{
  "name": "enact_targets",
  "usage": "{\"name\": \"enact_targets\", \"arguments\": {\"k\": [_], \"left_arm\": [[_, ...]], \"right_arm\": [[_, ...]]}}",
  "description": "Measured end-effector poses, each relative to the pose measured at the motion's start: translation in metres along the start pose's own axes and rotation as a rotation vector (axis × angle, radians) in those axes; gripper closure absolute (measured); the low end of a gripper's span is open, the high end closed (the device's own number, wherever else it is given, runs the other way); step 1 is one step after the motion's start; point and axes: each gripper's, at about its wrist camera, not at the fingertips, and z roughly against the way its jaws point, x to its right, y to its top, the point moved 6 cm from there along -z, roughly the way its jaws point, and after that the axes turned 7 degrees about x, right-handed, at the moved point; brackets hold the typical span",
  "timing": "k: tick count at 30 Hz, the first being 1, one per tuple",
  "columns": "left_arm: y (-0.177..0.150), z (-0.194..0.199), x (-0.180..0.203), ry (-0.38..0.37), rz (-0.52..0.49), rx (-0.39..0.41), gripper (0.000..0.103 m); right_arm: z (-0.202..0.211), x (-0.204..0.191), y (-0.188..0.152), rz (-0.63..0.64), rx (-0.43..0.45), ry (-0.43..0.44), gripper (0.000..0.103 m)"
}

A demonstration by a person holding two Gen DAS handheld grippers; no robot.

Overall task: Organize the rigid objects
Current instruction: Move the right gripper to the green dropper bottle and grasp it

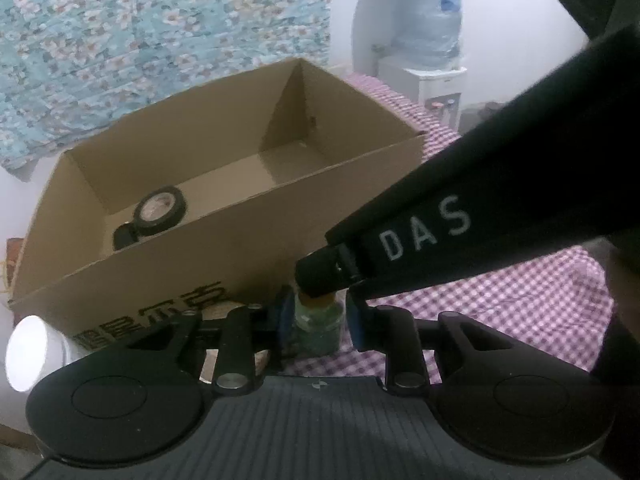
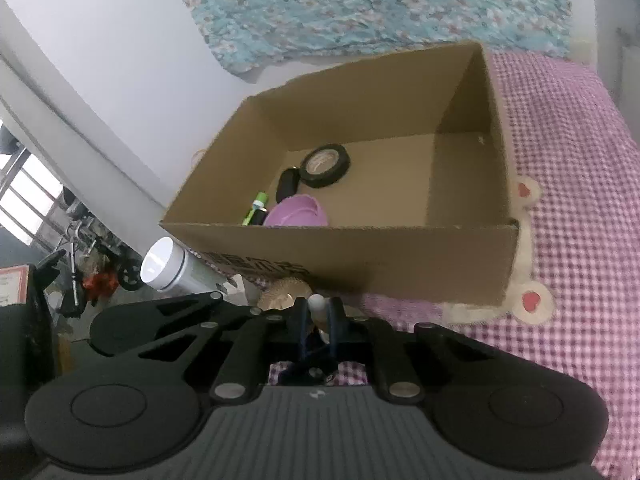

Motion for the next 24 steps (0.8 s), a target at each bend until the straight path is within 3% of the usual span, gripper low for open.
{"name": "enact_targets", "arguments": {"k": [24], "left_arm": [[-0.004,-0.022,0.004,0.038,-0.100,-0.007,0.072]], "right_arm": [[0.008,0.018,-0.003,-0.067,-0.003,-0.007,0.090]]}}
